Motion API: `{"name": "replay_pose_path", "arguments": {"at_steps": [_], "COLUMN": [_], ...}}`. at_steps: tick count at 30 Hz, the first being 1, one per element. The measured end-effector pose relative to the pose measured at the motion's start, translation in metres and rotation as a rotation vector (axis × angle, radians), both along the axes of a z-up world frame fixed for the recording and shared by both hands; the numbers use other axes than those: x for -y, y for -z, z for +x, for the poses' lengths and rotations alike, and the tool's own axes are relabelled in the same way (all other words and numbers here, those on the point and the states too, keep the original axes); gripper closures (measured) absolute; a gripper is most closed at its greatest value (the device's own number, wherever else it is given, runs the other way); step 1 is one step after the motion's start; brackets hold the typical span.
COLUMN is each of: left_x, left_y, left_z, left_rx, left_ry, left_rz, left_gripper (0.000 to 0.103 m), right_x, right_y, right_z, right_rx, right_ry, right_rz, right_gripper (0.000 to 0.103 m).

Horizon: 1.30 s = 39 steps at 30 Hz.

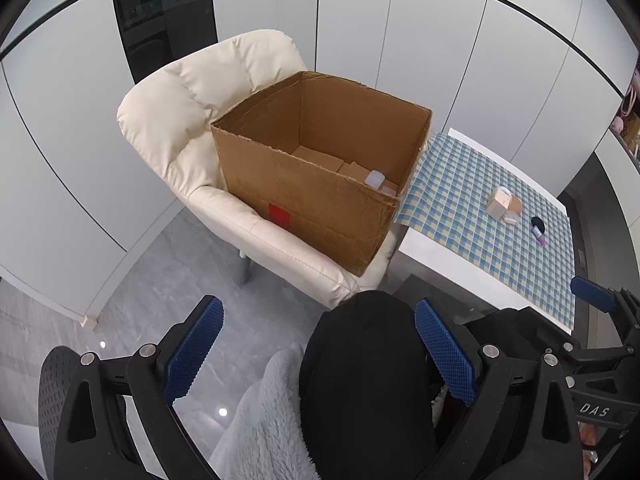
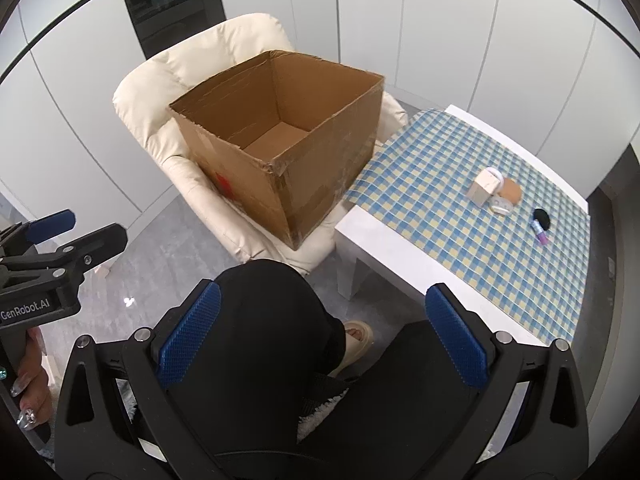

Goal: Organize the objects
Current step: 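Withdraw both open grippers up and out of the cardboard box, then move both open grippers back toward the remaining items on the checked cloth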

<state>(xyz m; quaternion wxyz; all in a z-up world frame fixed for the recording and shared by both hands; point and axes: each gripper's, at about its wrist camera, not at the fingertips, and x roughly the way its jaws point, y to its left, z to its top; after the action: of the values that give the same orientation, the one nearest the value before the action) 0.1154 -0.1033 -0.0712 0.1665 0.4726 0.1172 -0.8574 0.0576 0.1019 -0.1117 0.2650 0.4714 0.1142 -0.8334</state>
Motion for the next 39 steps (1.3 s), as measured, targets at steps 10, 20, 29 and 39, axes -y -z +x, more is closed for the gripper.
{"name": "replay_pose_path", "arguments": {"at_steps": [10,20,29,39], "left_x": [-0.008,-0.01,-0.023,-0.052], "left_y": [-0.008,-0.007,-0.006,-0.003], "left_z": [0.005,0.004,-0.003,-0.025], "left_rx": [-0.02,-0.02,-0.016,-0.007], "left_ry": [0.01,0.005,0.046,0.135], "left_rz": [-0.012,-0.006,-0.012,-0.014], "left_gripper": [0.006,0.006,0.006,0.006], "right_x": [-0.012,-0.023,-0.036,-0.07], "right_y": [-0.003,-0.001,-0.004,-0.002], "right_z": [0.007,0.003,0.0,-0.005], "right_rx": [0.006,0.024,0.022,0.029], "right_ry": [0.015,0.045,0.086,0.178], "right_rz": [-0.013,-0.032,-0.042,-0.049], "right_gripper": [0.0,0.0,0.0,0.0]}}
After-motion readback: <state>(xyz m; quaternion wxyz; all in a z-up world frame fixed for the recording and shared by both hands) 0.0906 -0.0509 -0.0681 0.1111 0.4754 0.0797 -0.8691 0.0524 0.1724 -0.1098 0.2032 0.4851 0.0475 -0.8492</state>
